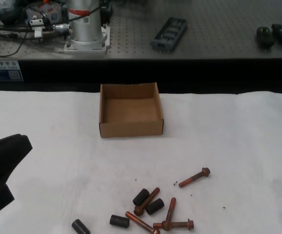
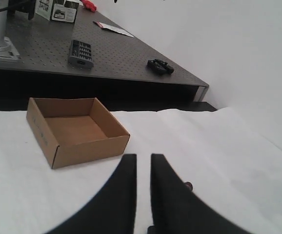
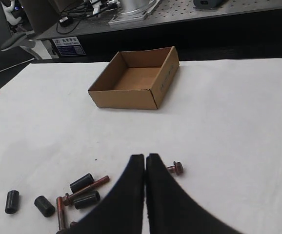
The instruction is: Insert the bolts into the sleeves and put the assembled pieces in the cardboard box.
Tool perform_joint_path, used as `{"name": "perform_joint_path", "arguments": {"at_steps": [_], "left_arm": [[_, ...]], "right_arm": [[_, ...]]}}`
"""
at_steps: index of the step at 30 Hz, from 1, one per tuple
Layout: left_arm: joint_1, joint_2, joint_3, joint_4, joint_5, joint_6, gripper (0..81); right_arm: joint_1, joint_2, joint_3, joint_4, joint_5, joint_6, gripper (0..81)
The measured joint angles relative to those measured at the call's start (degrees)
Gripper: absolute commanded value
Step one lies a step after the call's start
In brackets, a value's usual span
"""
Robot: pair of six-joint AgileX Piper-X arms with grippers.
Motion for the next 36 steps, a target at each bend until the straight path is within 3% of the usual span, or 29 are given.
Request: {"name": "perform_joint_path", "arguments": {"at_steps": [13,19,24,28,32,36], "left_arm": [[0.00,0.00,0.00,0.00,-0.15,0.00,8.5],[0.00,0.00,-6.60,1.28,0.20,2.40,8.5],[0.00,0.00,-11.23,9.78,-4.52,7.51,8.5],[0.00,0.00,-14.94,24.43,-6.86,14.31,8.5],[0.00,0.00,-15.81,32.06,-8.48,15.49,8.5],[0.00,0.00,-15.78,36.59,-8.75,15.48,8.5]], "right_arm": [[0.00,0.00,-0.24,0.32,-0.01,-0.15,2.3],[0.00,0.00,-6.70,6.33,-0.41,-4.10,2.3],[0.00,0.60,-8.94,11.76,-0.49,-4.76,2.3],[0.39,2.76,-9.52,15.64,-0.49,-4.78,2.3],[3.45,6.42,-10.23,17.49,0.15,-4.92,2.3],[9.66,10.18,-12.59,17.95,3.67,-4.92,2.3]]}}
